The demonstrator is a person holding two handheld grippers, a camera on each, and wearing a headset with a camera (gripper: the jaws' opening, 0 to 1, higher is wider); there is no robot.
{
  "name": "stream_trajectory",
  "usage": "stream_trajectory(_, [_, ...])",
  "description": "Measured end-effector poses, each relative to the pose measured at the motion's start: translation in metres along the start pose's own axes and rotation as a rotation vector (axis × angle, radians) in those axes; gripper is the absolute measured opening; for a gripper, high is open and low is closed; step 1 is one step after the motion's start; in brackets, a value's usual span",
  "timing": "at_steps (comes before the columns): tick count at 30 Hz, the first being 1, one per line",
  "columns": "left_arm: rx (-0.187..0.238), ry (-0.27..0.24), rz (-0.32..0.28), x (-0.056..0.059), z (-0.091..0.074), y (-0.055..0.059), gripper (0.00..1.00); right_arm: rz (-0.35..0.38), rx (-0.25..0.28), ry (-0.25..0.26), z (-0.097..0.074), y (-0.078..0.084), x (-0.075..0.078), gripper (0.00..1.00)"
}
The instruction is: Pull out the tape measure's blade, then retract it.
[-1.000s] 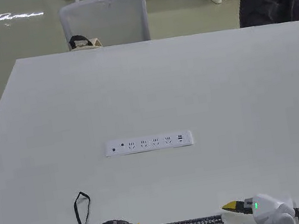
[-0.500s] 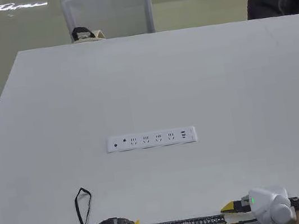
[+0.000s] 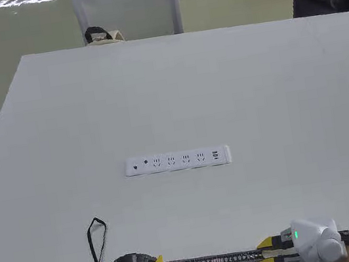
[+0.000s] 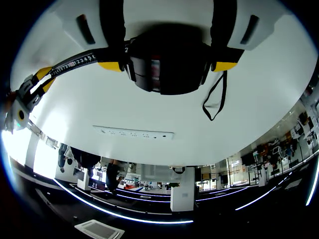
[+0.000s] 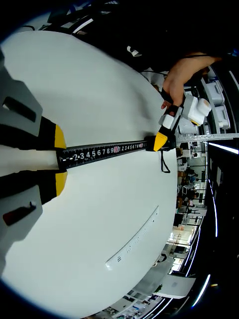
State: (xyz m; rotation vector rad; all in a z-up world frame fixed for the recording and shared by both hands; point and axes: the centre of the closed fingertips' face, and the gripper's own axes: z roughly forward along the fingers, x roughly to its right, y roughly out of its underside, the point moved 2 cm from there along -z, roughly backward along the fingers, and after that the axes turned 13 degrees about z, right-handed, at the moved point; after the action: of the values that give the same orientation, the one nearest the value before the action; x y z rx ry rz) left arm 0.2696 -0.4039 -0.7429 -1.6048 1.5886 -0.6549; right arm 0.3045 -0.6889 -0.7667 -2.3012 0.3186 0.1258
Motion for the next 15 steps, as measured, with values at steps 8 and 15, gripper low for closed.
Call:
stream_trajectory(8, [-0.002,-0.001,-0.013,-0.002,0.003,0.004,0.66,-0.009,-0.006,-0.007,0.004,-0.005,-0.004,0.12])
stream_trajectory(15, [0.001,0.001,-0.013,-0.003,0.004,0.004,0.65,-0.020,-0.001,-0.022,0.011,-0.012,-0.008,0.12])
